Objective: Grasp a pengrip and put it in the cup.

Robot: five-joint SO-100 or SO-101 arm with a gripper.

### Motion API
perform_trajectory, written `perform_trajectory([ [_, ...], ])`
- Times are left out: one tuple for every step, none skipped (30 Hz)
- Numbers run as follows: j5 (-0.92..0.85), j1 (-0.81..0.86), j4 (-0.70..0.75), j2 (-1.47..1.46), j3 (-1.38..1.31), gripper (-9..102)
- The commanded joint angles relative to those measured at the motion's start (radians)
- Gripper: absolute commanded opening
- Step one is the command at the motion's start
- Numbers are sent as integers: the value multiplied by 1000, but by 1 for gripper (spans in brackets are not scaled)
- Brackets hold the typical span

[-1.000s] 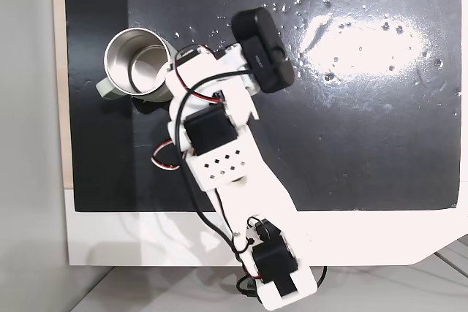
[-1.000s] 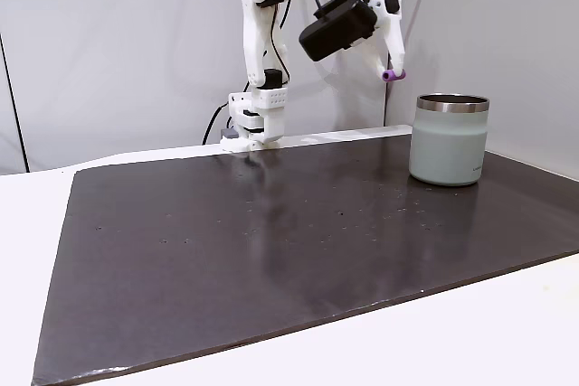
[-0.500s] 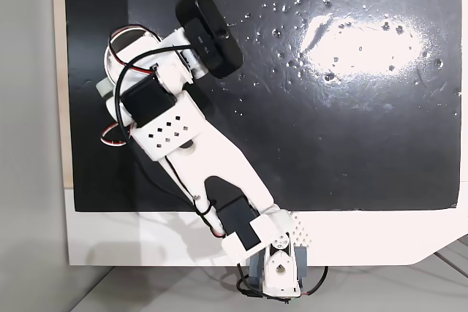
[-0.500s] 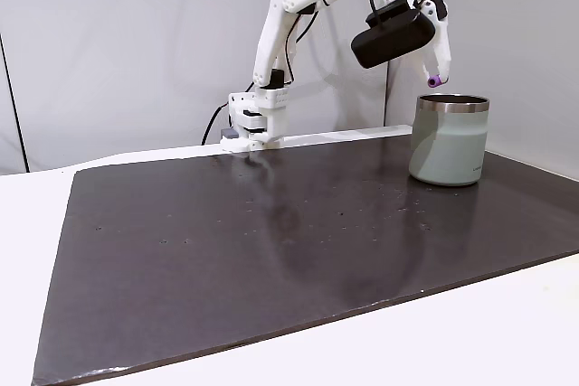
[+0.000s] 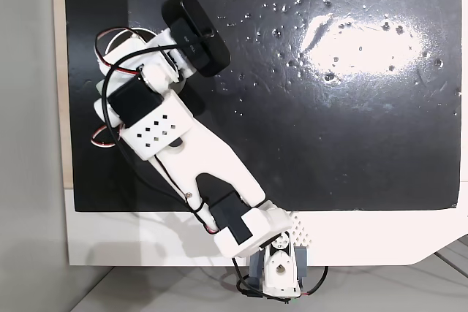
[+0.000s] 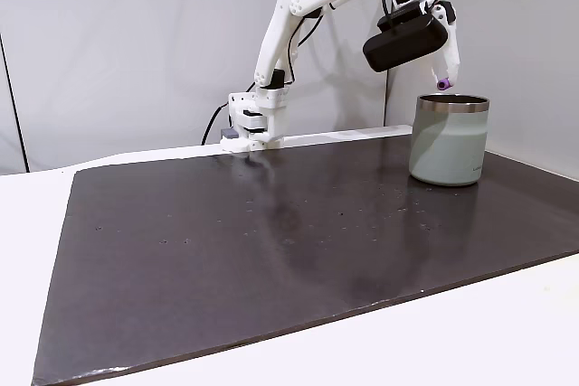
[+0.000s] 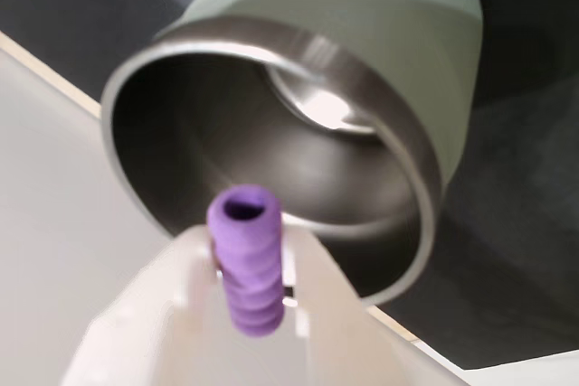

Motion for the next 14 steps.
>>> perform_trajectory([
  [9, -2, -2, 11, -69, 15],
  [9, -2, -2, 11, -71, 15],
  [9, -2, 0, 11, -71, 15],
  [9, -2, 2, 11, -71, 15],
  [9, -2, 3, 11, -71, 15],
  [9, -2, 5, 11, -69, 15],
  [9, -2, 5, 11, -69, 15],
  [9, -2, 6, 11, -69, 15],
  [9, 0, 6, 11, -69, 15],
  [9, 0, 6, 11, -69, 15],
  [8, 0, 6, 11, -71, 15],
  [6, 0, 6, 11, -71, 15],
  [6, 0, 6, 11, -71, 15],
  [6, 0, 6, 11, -71, 15],
])
